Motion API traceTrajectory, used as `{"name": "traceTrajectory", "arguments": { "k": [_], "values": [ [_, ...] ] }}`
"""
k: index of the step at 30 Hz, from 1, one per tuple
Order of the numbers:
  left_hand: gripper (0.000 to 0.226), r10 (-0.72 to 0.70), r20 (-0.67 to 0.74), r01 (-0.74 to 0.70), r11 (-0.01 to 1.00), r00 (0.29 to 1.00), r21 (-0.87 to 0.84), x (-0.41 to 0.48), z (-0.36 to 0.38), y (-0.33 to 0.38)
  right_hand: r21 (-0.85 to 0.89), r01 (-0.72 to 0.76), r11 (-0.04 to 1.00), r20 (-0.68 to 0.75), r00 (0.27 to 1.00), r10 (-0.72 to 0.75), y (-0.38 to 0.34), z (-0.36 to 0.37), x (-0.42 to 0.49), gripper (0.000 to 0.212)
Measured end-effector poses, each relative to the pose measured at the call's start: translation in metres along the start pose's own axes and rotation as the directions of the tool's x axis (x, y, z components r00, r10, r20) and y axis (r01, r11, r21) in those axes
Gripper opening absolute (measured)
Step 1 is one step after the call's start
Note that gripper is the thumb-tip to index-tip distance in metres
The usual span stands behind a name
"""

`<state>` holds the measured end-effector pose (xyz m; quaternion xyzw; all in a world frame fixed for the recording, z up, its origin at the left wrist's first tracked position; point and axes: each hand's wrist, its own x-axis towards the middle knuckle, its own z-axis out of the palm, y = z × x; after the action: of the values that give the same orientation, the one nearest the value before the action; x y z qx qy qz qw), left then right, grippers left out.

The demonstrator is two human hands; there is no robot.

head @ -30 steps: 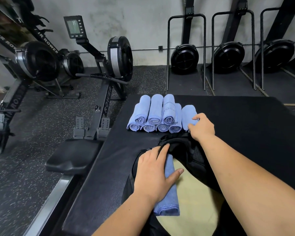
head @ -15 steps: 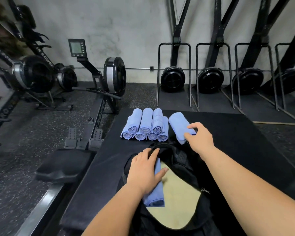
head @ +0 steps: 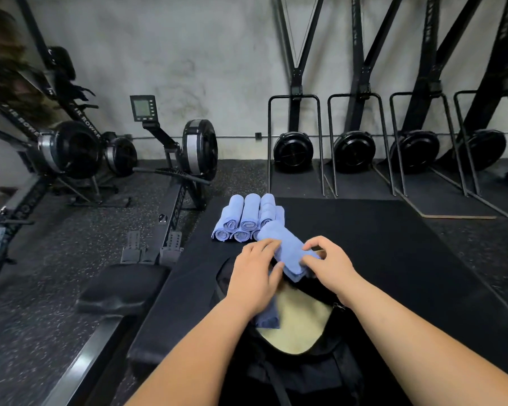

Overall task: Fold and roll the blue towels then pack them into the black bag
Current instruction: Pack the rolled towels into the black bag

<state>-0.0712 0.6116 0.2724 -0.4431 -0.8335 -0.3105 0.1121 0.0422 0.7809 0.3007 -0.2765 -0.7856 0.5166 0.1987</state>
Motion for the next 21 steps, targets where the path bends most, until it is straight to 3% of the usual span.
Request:
{"name": "traceTrajectory", "arguments": {
  "k": [8, 11, 14, 17, 21],
  "values": [
    [0.049, -0.148, 0.130, 0.185, 0.920, 0.980, -0.345, -0.023, 0.008, 0.018, 0.045, -0.117, 0.992, 0.254, 0.962, 0.102, 0.009, 0.006, -0.029, 0.020],
    [0.050, -0.116, 0.179, 0.176, 0.912, 0.977, -0.370, -0.027, 0.009, 0.019, 0.055, -0.164, 0.985, 0.249, 0.957, 0.146, 0.013, 0.010, -0.030, 0.028],
    [0.049, -0.103, 0.265, 0.204, 0.899, 0.959, -0.388, -0.032, 0.007, 0.017, -0.088, -0.167, 0.982, 0.199, 0.963, 0.181, 0.021, 0.010, -0.031, 0.040],
    [0.048, -0.102, 0.320, 0.199, 0.938, 0.942, -0.285, -0.037, 0.004, 0.010, -0.190, -0.188, 0.964, 0.195, 0.955, 0.225, 0.025, 0.003, -0.035, 0.041],
    [0.047, -0.093, 0.284, 0.059, 0.990, 0.954, 0.128, -0.040, 0.000, -0.010, -0.280, -0.178, 0.943, 0.228, 0.942, 0.246, 0.025, -0.009, -0.041, 0.046]
  ]
}}
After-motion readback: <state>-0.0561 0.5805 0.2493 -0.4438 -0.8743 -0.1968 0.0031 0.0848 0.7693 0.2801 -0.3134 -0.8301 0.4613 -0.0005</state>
